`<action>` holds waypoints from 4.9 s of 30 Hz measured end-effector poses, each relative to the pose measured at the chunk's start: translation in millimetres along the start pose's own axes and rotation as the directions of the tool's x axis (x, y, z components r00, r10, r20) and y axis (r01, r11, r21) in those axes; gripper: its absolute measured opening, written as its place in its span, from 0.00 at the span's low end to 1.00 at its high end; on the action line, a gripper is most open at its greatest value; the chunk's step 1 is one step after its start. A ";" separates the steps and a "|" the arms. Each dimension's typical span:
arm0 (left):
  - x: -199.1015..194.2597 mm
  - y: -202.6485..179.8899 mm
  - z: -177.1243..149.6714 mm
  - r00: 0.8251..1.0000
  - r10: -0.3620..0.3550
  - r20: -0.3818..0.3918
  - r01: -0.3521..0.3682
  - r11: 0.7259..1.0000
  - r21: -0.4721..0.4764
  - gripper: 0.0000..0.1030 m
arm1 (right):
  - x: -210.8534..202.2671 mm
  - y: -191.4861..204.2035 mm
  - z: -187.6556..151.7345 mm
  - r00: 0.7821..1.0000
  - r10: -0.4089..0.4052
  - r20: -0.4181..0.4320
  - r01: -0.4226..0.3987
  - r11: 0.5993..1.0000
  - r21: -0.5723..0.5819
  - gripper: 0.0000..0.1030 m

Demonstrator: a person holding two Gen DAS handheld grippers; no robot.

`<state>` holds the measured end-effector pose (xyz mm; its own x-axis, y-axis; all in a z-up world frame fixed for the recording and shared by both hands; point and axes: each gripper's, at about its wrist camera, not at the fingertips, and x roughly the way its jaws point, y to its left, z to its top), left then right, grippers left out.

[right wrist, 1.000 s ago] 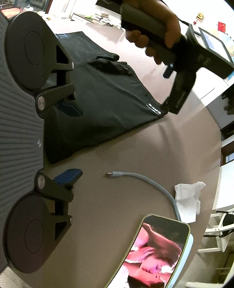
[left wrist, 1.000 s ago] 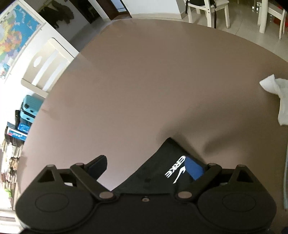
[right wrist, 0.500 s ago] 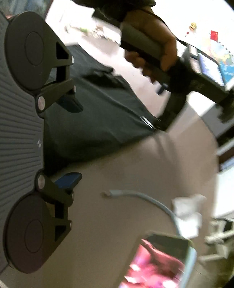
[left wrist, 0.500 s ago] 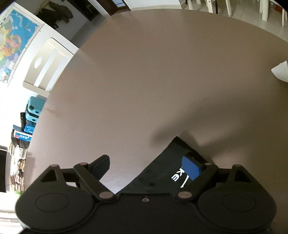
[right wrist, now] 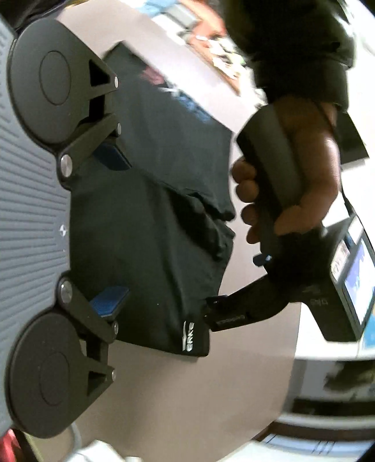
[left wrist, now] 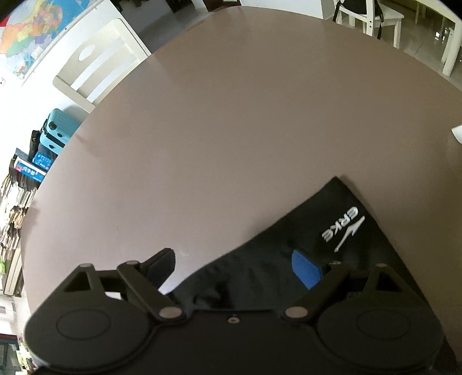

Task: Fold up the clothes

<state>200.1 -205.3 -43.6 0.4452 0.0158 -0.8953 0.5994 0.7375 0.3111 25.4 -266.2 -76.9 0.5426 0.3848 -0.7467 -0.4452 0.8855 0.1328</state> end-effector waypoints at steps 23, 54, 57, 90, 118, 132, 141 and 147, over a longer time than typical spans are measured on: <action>43.6 26.9 23.8 0.973 0.226 0.046 -0.219 0.968 -0.127 0.78 | 23.0 -33.5 -7.4 0.996 0.080 -0.028 -0.079 0.996 0.038 0.88; 88.0 69.3 82.4 0.988 0.075 -0.137 -0.115 0.941 -0.318 0.52 | 37.0 -80.0 -4.7 0.999 0.021 -0.049 -0.015 0.993 0.115 0.36; 87.1 64.1 84.8 0.988 0.067 -0.137 -0.106 0.948 -0.299 0.31 | 38.8 -80.1 -6.8 0.999 -0.021 -0.040 0.026 0.991 0.131 0.14; 69.0 26.5 80.5 0.999 -0.007 -0.034 0.000 0.981 -0.192 0.12 | 21.8 -53.9 -17.9 0.995 -0.086 -0.052 0.097 0.956 0.276 0.19; 70.4 27.8 88.4 0.998 0.051 0.042 -0.040 0.976 -0.214 0.01 | 27.2 -50.5 -13.3 0.994 -0.106 -0.021 0.107 0.954 0.281 0.12; 64.5 6.4 106.6 0.994 0.109 0.004 -0.106 0.975 -0.197 0.83 | 32.6 -49.3 -16.9 0.993 -0.112 -0.033 0.117 0.954 0.277 0.12; 88.9 16.0 104.5 0.996 0.062 -0.064 -0.079 0.946 -0.316 0.58 | 31.2 -55.4 -19.8 0.995 -0.094 -0.025 0.097 0.948 0.304 0.12; 82.7 24.1 94.0 0.998 0.009 -0.067 -0.033 0.931 -0.363 0.04 | 29.9 -55.9 -18.2 0.996 -0.092 -0.013 0.092 0.946 0.312 0.12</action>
<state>313.9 -249.7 -80.1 0.4055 0.0678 -0.9116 0.3022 0.9312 0.2036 53.5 -308.9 -118.5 0.5718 0.2978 -0.7644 -0.1492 0.9540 0.2601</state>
